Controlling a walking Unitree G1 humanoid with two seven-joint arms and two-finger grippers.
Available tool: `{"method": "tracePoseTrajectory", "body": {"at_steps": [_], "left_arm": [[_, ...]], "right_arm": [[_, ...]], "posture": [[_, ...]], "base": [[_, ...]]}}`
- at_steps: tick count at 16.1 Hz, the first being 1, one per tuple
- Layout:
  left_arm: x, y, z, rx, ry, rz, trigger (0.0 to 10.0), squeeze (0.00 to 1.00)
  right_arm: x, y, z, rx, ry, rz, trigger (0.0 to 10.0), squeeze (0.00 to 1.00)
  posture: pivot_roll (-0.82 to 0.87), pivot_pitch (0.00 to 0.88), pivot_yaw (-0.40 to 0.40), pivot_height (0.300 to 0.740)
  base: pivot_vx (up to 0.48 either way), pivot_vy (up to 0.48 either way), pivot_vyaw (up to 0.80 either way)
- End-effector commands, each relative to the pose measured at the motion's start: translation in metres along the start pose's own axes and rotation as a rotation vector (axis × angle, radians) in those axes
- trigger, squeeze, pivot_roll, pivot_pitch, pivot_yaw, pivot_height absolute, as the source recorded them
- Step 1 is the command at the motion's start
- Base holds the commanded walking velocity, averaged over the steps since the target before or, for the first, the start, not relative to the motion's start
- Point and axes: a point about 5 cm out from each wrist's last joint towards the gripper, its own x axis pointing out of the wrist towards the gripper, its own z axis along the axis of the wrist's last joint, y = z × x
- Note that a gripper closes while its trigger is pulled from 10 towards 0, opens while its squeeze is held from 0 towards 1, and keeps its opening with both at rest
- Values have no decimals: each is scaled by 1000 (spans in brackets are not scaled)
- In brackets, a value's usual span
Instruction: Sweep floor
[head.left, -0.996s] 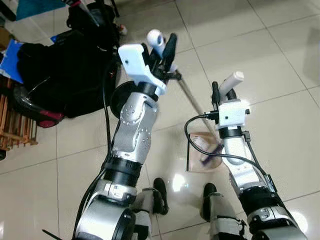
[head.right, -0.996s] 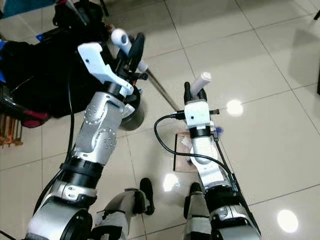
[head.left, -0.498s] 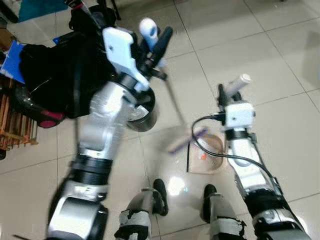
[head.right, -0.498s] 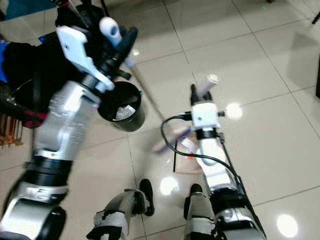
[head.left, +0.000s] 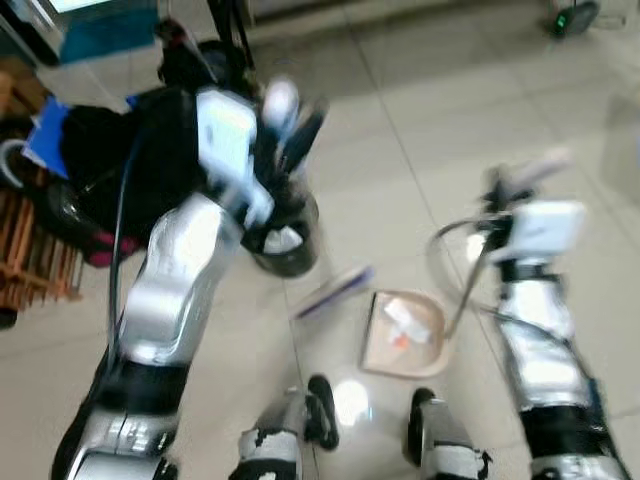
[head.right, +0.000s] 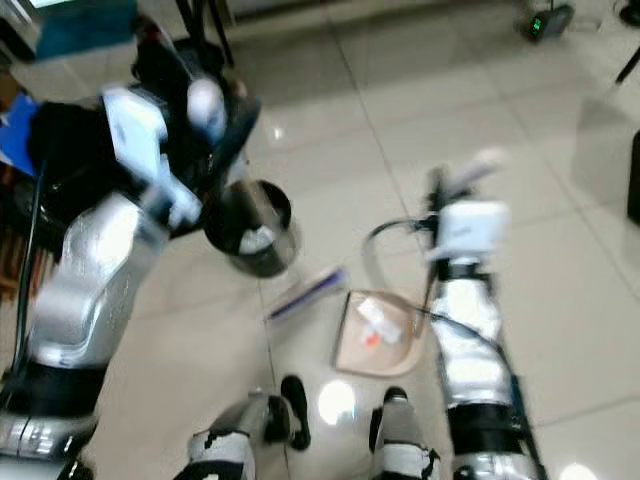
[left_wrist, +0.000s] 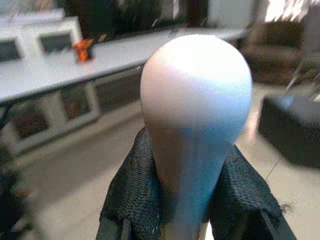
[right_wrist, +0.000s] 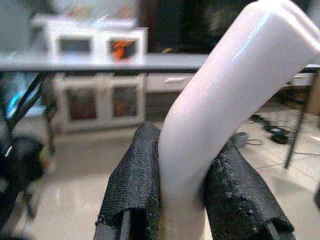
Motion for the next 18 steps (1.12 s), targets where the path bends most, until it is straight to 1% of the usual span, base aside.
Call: {"method": "tracePoseTrajectory", "body": {"at_steps": [1,2,3,4,5,6,7,8,9,10,11,12,13,15,18], "left_arm": [[-9,3,1,62,23,18,10000,0],[-13,4,-2,72,46,25,10000,0],[-22,6,-9,71,100,40,10000,0],[-32,8,-17,91,156,67,10000,0],[-37,8,-21,109,171,79,10000,0],[-41,8,-25,126,180,94,10000,0],[-44,8,-31,151,196,128,10000,0],[-45,8,-32,157,200,136,10000,0],[-48,5,-38,160,218,143,10000,0],[-48,5,-38,160,218,143,10000,0],[-51,1,-45,156,238,151,10000,0],[-51,-1,-47,158,242,153,10000,0],[-51,-2,-50,163,245,168,10000,0],[-50,-2,-50,158,242,190,10000,0],[-52,0,-51,161,247,211,10000,0]], "right_arm": [[2,-9,16,27,-37,-38,10000,0],[3,-13,20,30,-41,-46,10000,0],[6,-19,30,39,-43,-57,10000,0],[10,-24,43,49,-36,-59,10000,0],[13,-26,48,58,-21,-52,10000,0],[18,-25,58,53,-5,-19,10000,0],[23,-22,66,80,27,-3,10000,0],[24,-21,67,89,35,-1,10000,0],[32,-17,75,113,59,13,10000,0],[32,-17,75,113,59,13,10000,0],[40,-11,85,145,81,25,10000,0],[43,-8,89,152,94,36,10000,0],[50,0,99,160,97,71,10000,0],[52,4,106,170,89,100,10000,0],[52,4,108,170,128,110,10000,0]], "posture": [[-14,139,145,740],[-19,132,146,740],[-27,123,143,740],[-31,116,137,740],[-32,112,127,740],[-33,109,118,740],[-32,107,113,740],[-32,107,113,740],[-42,106,106,740],[-42,106,106,740],[-45,106,99,740],[-45,106,95,740],[-47,107,89,740],[-44,109,78,740],[-49,115,69,740]], "base": [[0,0,0],[0,0,0],[0,0,0],[0,0,0],[0,0,0],[0,0,0],[0,0,0],[0,0,0],[0,0,0],[0,0,0],[0,0,0],[0,0,0],[0,266,0],[0,281,0],[0,285,0]]}}
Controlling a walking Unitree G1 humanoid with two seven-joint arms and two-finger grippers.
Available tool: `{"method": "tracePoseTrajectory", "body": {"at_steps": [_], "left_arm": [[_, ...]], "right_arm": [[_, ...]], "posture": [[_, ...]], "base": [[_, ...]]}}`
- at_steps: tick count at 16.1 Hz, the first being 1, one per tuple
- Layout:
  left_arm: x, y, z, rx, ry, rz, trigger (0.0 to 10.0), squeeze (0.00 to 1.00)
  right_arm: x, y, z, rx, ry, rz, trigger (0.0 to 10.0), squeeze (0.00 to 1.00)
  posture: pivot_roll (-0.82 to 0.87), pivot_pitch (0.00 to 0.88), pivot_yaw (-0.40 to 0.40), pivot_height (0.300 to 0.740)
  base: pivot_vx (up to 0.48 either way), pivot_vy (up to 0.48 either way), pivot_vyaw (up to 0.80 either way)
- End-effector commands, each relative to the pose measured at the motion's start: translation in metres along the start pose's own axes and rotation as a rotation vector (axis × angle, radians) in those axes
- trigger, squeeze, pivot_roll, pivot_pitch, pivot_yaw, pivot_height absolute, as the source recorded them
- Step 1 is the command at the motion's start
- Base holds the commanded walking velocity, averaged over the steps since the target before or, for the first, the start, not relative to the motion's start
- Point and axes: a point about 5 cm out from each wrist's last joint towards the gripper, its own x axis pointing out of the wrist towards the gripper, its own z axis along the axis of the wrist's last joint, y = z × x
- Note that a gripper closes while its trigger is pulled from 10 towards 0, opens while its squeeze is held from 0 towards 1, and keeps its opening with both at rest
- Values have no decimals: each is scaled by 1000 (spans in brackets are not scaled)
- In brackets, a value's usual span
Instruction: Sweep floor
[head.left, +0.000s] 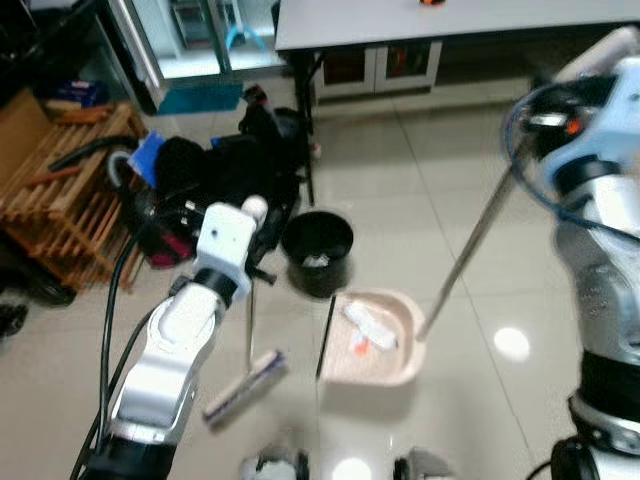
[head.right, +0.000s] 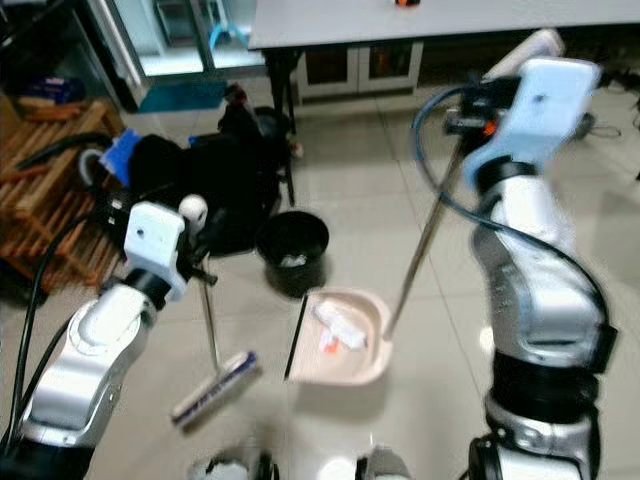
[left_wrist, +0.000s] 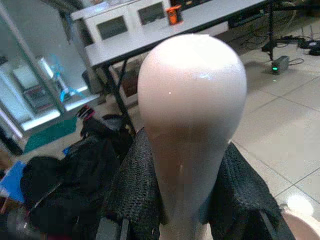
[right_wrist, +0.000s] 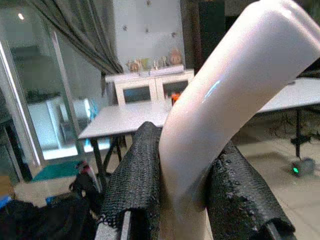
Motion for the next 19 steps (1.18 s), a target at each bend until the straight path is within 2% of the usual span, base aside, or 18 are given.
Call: {"method": "tracePoseTrajectory", "body": {"at_steps": [1,10,13,16,19], "left_arm": [[-2,9,4,39,-20,44,10000,0],[-4,8,3,38,-10,57,10000,0],[-4,9,4,20,-4,61,10000,0],[-1,10,8,22,-17,83,10000,0],[3,13,13,22,-42,96,10000,0]], "right_arm": [[-1,12,7,22,-10,52,10000,0],[-15,21,-13,18,56,93,10000,0],[-17,23,-14,32,57,89,10000,0],[-14,22,-4,46,24,72,10000,0],[-3,18,26,89,-65,49,10000,0]], "posture": [[-49,115,69,740],[-51,132,54,740],[-52,135,55,740],[-51,135,56,740],[-53,133,59,740]], "base": [[0,285,0],[0,318,0],[0,0,0],[0,0,0],[210,0,0]]}}
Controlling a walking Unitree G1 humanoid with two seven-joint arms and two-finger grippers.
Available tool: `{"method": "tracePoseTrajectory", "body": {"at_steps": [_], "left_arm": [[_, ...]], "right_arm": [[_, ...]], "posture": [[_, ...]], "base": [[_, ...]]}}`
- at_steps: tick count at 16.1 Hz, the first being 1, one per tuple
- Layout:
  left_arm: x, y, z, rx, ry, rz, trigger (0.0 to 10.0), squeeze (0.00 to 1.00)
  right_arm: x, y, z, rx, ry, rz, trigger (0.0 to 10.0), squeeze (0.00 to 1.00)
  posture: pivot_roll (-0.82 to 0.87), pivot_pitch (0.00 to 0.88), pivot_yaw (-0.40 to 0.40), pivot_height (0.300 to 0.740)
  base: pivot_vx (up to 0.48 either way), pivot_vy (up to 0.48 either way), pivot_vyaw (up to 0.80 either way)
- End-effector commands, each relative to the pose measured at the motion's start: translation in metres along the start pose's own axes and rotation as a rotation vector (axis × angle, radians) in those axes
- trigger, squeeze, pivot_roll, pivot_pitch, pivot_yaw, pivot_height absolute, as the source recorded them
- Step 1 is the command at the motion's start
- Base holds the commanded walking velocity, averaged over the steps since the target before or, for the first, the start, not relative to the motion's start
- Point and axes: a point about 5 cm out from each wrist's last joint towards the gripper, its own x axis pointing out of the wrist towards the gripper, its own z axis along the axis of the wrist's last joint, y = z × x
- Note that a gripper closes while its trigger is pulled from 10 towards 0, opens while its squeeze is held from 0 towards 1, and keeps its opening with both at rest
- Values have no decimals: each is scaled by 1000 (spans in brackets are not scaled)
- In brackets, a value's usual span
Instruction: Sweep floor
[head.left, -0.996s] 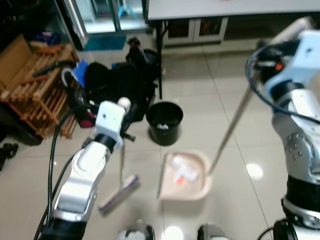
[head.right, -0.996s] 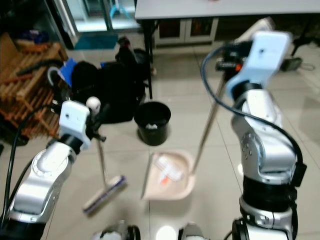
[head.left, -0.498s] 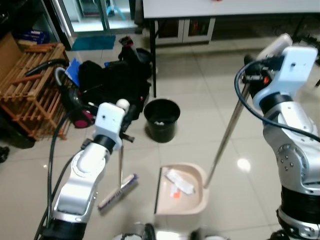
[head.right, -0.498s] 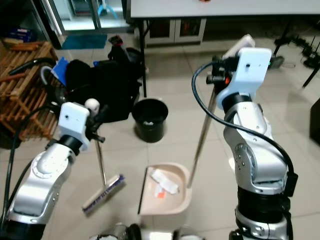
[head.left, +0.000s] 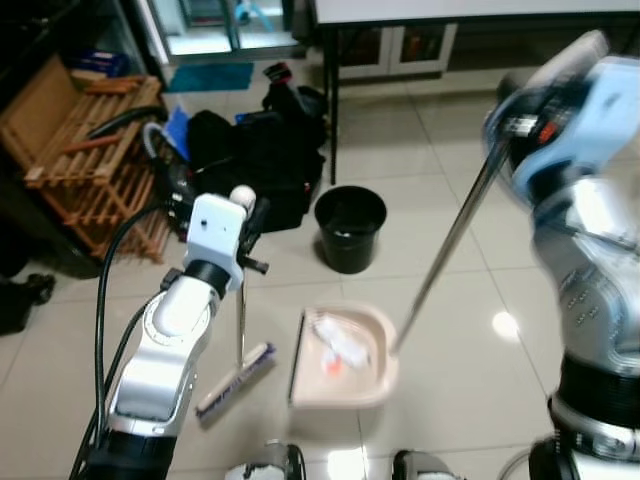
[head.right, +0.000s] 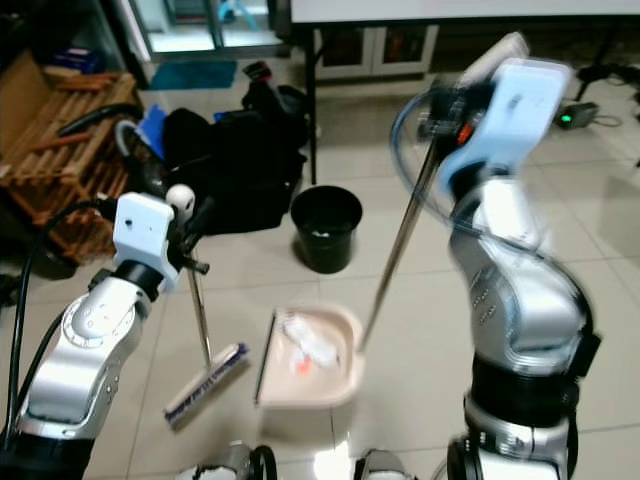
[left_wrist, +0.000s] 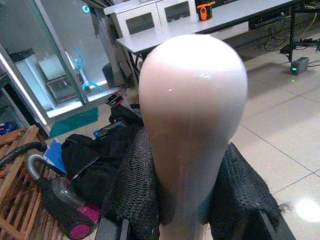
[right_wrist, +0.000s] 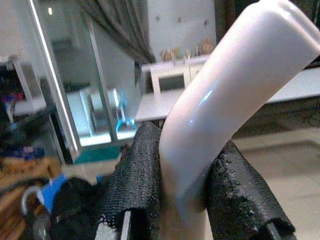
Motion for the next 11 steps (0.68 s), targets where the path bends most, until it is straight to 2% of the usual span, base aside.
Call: {"method": "tracePoseTrajectory", "body": {"at_steps": [1,5,11], "left_arm": [[3,3,8,15,-34,21,10000,0],[4,3,7,21,-30,18,10000,0],[0,7,6,25,-24,29,10000,0]], "right_arm": [[1,-3,22,1,-80,-16,10000,0],[11,-5,32,-1,-108,-37,10000,0],[16,-4,38,12,-139,-43,10000,0]], "posture": [[-54,132,62,740],[-48,124,60,740],[-40,113,56,740]], "base": [[345,0,0],[389,0,0],[414,0,0]]}}
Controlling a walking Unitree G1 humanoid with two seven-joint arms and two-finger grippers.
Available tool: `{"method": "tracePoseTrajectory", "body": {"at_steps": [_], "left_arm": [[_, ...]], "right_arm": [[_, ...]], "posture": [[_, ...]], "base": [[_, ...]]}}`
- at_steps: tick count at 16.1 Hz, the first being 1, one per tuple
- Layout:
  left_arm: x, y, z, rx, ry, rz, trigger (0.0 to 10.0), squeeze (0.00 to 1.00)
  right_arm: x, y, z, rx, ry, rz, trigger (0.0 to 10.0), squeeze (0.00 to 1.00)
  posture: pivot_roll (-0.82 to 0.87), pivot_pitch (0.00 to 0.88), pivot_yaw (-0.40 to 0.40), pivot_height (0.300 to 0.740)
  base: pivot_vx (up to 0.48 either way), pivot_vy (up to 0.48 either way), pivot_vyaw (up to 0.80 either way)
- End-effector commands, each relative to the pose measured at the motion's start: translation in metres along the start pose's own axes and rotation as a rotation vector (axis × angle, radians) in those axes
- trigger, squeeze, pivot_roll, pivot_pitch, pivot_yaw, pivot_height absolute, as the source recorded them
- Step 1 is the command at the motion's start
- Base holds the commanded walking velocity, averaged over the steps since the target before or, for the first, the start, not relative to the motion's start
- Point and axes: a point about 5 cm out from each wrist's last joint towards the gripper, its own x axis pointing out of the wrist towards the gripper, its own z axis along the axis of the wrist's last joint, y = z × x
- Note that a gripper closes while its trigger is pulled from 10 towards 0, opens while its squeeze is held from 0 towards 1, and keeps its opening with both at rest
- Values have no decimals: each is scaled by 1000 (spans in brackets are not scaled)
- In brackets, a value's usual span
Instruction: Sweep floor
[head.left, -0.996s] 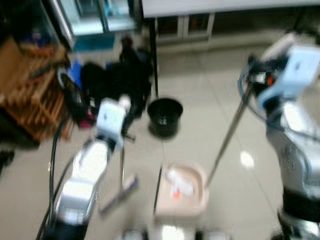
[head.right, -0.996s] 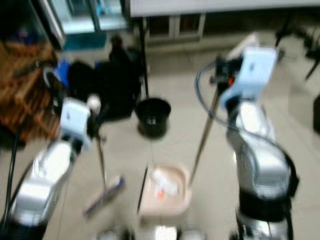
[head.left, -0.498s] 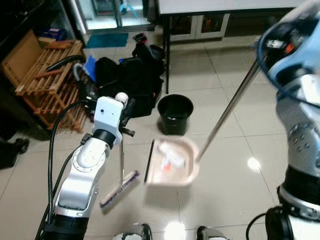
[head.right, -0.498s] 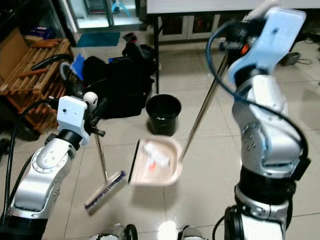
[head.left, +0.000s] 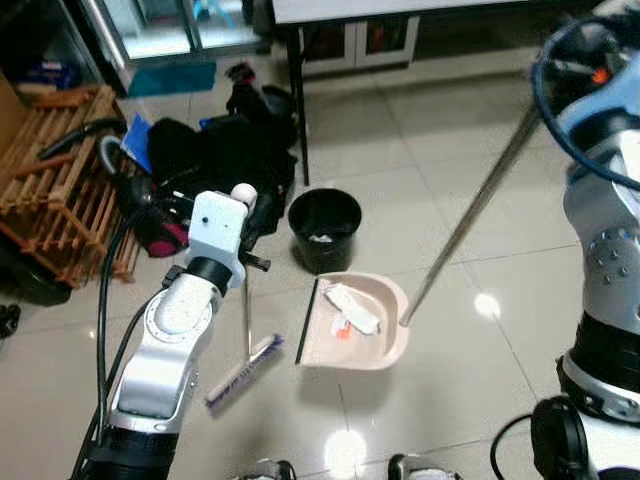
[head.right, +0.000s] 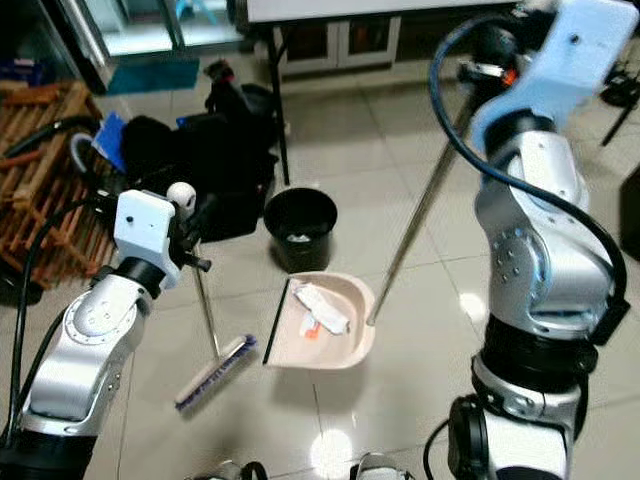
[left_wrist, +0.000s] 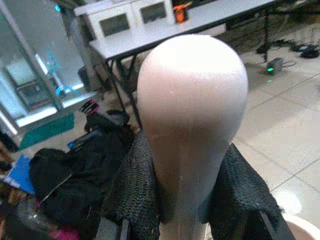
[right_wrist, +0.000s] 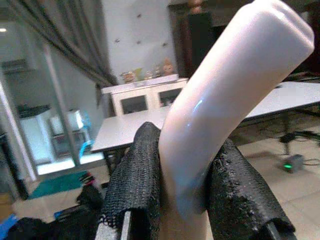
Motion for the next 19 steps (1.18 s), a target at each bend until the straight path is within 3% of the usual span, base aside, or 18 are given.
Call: {"method": "tracePoseTrajectory", "body": {"at_steps": [1,4,19], "left_arm": [[-1,5,5,25,-21,21,10000,0],[0,5,6,26,-24,19,10000,0],[1,4,5,40,-27,-1,10000,0]], "right_arm": [[2,2,11,-3,-56,2,10000,0],[4,2,12,-22,-56,-4,10000,0],[6,-13,24,0,-134,-89,10000,0]], "posture": [[-39,109,56,740],[-39,105,56,740],[-37,91,63,740]], "base": [[461,0,0],[475,0,435],[478,0,0]]}}
